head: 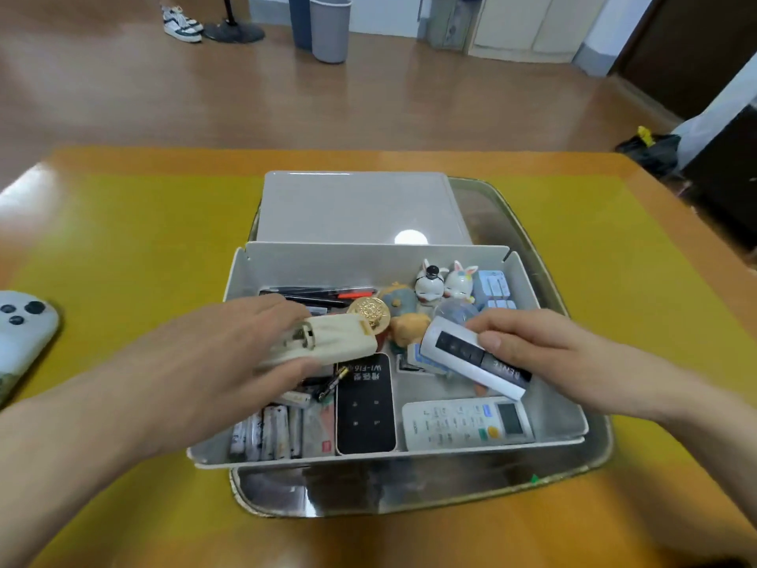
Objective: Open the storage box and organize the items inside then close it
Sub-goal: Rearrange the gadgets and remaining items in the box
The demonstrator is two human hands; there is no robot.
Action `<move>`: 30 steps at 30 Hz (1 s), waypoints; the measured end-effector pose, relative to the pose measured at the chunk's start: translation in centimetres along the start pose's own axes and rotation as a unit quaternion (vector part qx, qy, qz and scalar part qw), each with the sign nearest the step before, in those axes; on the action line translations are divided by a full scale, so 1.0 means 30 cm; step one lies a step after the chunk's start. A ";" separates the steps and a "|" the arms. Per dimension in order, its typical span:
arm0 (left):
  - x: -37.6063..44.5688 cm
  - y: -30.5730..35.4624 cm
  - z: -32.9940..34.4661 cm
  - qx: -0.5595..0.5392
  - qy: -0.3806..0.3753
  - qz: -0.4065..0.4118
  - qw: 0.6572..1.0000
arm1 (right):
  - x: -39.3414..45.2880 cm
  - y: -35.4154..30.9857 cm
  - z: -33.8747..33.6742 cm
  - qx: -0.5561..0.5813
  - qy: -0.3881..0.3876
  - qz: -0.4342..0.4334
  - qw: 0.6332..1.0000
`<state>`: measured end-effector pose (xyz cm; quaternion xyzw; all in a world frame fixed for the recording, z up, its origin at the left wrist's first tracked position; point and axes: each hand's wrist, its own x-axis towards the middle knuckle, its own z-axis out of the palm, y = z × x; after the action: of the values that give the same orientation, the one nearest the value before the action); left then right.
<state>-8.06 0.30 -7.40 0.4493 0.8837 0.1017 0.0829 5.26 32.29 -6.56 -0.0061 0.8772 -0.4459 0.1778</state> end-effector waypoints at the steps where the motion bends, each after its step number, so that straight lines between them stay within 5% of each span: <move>1: 0.011 0.008 0.008 -0.008 -0.001 0.002 1.000 | -0.013 0.013 0.004 -0.015 -0.003 0.011 1.000; 5: 0.055 0.039 0.029 -0.022 -0.007 0.006 1.000 | -0.057 0.029 0.028 -0.132 -0.018 0.011 0.991; 13: 0.125 0.115 0.062 -0.052 0.001 0.030 0.998 | -0.058 0.016 0.073 -0.432 -0.062 0.022 0.900; 22: 0.123 0.136 0.103 -0.073 -0.011 0.066 0.995 | -0.062 -0.013 0.061 -0.490 -0.002 0.008 0.872; 28: 0.134 0.178 0.124 -0.100 -0.030 0.069 0.992 | -0.050 -0.013 0.037 -0.339 0.138 0.009 0.931; 30: 0.134 0.186 0.132 -0.098 -0.035 0.067 0.992 | -0.039 -0.023 0.034 -0.324 0.129 -0.007 0.937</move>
<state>-5.13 7.20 -10.02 0.5006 0.8340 0.1771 0.1499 6.57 31.27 -6.22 -0.0122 0.9895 -0.1357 0.0479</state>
